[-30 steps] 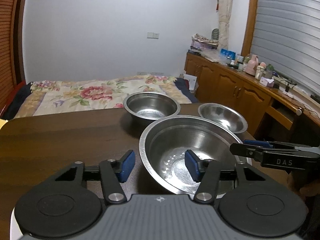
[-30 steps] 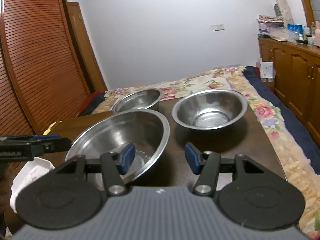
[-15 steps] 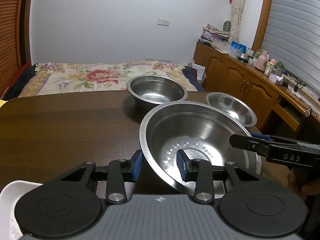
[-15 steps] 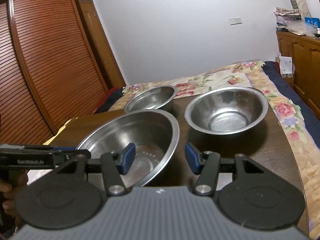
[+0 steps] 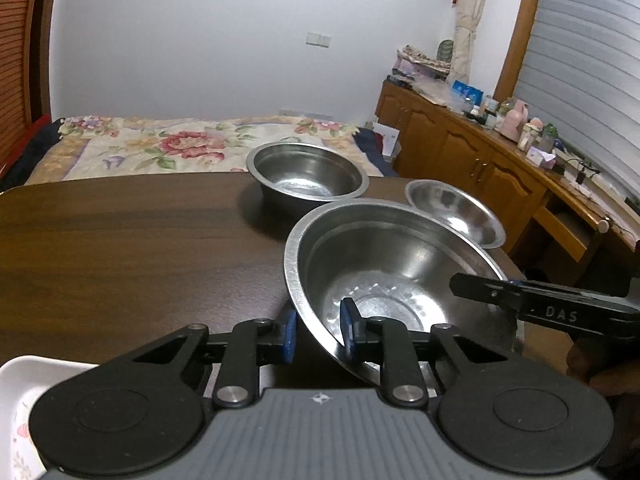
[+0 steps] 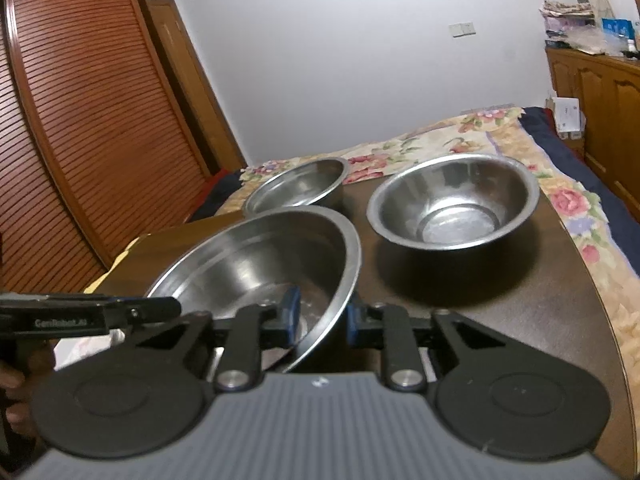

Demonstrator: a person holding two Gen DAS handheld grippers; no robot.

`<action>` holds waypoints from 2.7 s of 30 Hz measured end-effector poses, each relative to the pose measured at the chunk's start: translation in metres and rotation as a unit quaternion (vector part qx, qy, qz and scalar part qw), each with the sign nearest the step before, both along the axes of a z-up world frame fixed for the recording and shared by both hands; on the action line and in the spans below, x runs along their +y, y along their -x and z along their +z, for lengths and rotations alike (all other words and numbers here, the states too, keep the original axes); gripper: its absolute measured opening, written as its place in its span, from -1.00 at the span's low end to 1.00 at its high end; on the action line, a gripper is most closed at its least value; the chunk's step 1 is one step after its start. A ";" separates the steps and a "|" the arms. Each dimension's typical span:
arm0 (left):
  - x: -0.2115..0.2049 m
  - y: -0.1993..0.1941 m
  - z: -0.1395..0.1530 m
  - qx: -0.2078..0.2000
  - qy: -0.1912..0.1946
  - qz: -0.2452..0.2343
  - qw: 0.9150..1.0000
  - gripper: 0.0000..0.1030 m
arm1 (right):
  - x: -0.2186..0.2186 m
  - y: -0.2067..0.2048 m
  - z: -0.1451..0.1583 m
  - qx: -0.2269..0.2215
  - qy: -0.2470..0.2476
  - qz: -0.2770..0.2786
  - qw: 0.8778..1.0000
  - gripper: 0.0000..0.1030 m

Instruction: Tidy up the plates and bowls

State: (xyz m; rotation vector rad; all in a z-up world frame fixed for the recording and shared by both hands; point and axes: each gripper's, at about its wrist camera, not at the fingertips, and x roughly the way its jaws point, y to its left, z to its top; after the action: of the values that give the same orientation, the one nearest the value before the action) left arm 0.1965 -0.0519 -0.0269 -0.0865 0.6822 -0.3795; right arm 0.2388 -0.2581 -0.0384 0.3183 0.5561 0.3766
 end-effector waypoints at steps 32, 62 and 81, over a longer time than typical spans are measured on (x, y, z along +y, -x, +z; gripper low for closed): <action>0.011 0.083 -0.004 -0.035 -0.017 -0.034 0.999 -0.51 | 0.011 0.073 0.005 0.026 0.002 -0.008 1.000 -0.53; 0.013 0.084 -0.002 -0.047 -0.020 -0.021 0.998 0.01 | 0.003 0.081 0.007 0.018 0.025 -0.029 0.999 -0.26; 0.041 0.077 0.027 -0.093 -0.031 0.022 0.995 0.94 | -0.014 0.086 0.059 -0.070 0.077 -0.061 0.993 1.00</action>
State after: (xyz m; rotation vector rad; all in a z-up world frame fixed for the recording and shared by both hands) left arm 0.1198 -0.0105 -0.0003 -0.0062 0.5066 -0.3194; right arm 0.1527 -0.2720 0.0207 0.1746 0.4230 0.2340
